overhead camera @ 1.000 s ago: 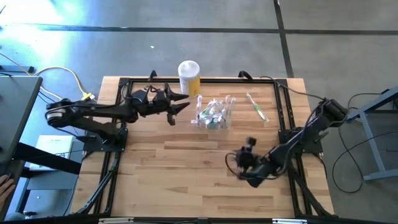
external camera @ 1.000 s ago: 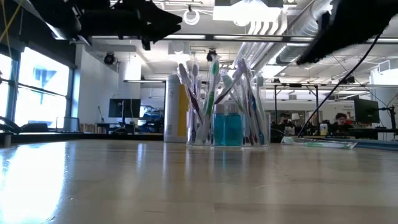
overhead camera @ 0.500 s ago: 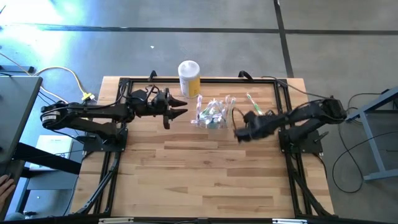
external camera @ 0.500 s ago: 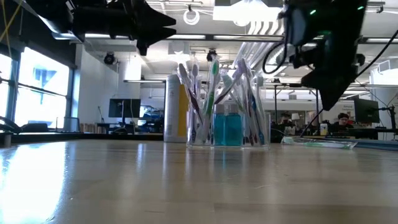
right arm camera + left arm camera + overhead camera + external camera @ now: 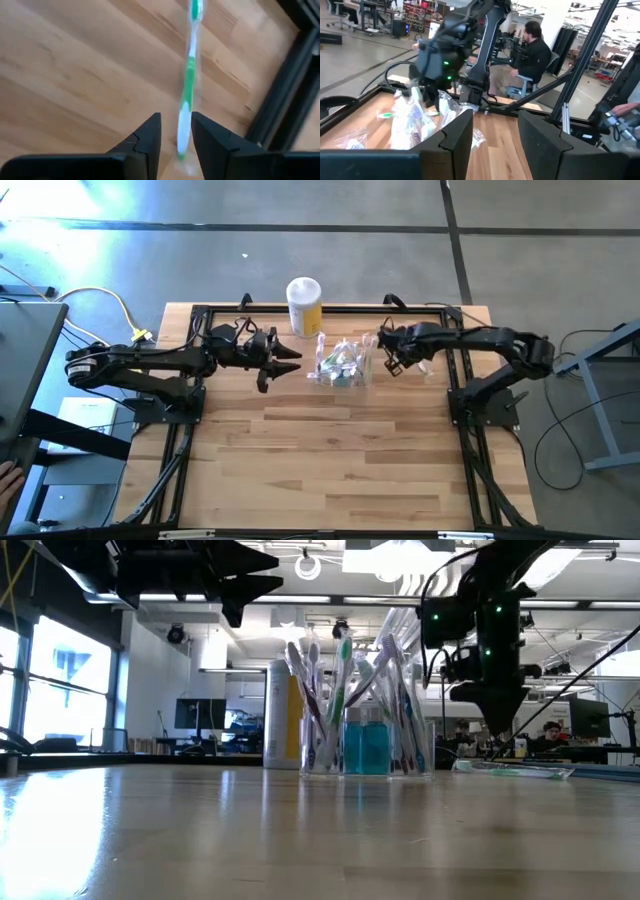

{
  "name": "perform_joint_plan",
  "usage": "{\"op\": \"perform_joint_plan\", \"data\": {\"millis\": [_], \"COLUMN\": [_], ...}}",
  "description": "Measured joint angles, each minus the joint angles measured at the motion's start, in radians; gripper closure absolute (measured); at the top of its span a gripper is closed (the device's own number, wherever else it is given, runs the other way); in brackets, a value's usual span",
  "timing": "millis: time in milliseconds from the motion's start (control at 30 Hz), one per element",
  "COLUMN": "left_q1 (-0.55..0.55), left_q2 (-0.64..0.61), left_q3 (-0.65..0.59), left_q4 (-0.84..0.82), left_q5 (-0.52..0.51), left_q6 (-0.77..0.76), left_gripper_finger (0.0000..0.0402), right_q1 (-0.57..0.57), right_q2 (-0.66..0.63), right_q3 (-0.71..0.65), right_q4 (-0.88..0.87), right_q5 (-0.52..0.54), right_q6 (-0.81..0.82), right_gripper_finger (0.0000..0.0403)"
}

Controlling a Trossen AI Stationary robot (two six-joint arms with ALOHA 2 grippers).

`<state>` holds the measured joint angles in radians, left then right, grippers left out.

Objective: Pick & Place toothbrushing station
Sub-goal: Put the green toothbrush into the transparent organizer

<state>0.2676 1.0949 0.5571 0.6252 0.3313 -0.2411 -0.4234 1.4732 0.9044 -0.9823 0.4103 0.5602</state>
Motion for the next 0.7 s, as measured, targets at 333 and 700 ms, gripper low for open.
{"op": "perform_joint_plan", "data": {"millis": [333,700], "left_q1": [0.0,0.0], "left_q2": [0.0,0.0], "left_q3": [0.0,0.0], "left_q4": [-0.025,-0.028], "left_q5": [0.001,0.001], "left_q6": [0.0,0.011], "left_gripper_finger": [0.0248,0.0248], "right_q1": [-0.233,-0.322], "right_q2": [0.0,0.0], "right_q3": [-0.085,-0.178], "right_q4": [0.188,0.337], "right_q5": [-0.104,-0.175], "right_q6": [-0.16,-0.25], "right_gripper_finger": [0.0303,0.0303]}}
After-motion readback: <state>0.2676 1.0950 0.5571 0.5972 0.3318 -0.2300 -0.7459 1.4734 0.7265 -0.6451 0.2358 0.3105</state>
